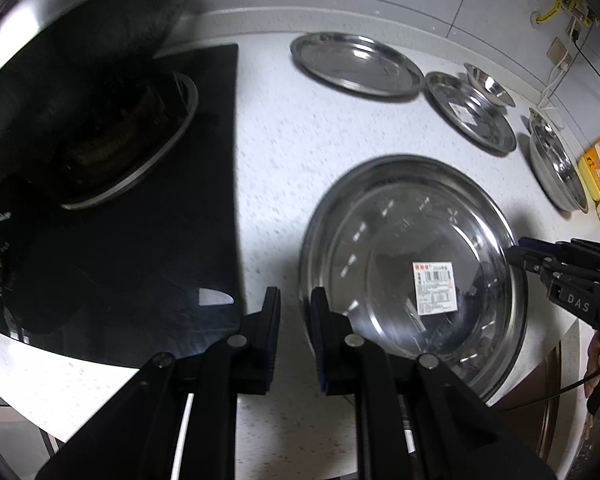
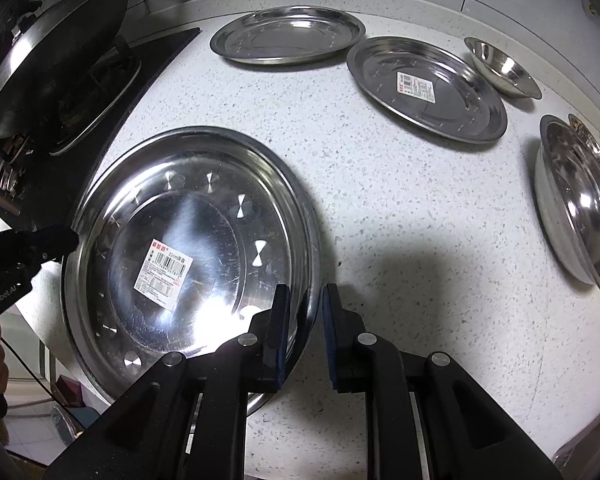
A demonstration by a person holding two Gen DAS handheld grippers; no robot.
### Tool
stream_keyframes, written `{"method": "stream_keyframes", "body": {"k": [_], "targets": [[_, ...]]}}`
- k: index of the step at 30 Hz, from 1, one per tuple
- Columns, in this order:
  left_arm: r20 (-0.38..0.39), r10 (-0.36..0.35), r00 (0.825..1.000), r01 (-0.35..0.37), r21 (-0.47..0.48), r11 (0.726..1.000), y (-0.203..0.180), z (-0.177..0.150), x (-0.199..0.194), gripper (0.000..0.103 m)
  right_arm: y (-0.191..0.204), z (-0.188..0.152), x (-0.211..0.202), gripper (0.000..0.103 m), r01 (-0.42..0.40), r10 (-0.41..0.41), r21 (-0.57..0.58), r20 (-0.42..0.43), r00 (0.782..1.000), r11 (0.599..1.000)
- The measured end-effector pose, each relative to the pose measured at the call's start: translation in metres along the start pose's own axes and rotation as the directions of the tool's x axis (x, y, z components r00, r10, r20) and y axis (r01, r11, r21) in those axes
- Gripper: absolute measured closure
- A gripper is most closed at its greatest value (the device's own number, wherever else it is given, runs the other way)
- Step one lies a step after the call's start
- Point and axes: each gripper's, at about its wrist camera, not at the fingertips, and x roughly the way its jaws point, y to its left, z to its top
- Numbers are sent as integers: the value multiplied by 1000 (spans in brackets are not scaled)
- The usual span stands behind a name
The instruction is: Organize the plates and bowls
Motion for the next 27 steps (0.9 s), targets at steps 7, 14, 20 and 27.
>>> {"method": "stream_keyframes", "body": {"k": [7,14,20,27], "targets": [[128,6,992,0,-46,999,-3,20,-33,89,-21,11,-20,67,20,-20,5,56,998,1000],[160,-204,966,213,-41,976,-60,73,-36,88,-80,50,-39,57,86,-87,12,138,987,996],[102,-299,949,302,-18,953,-125,130,7,42,-124,92,-33,47,71,-70,-2,166,984,997],[0,-301,954,295,-184,937,-144,168,79,39,-167,141,7,47,22,-24,21,102,994,1000]]}}
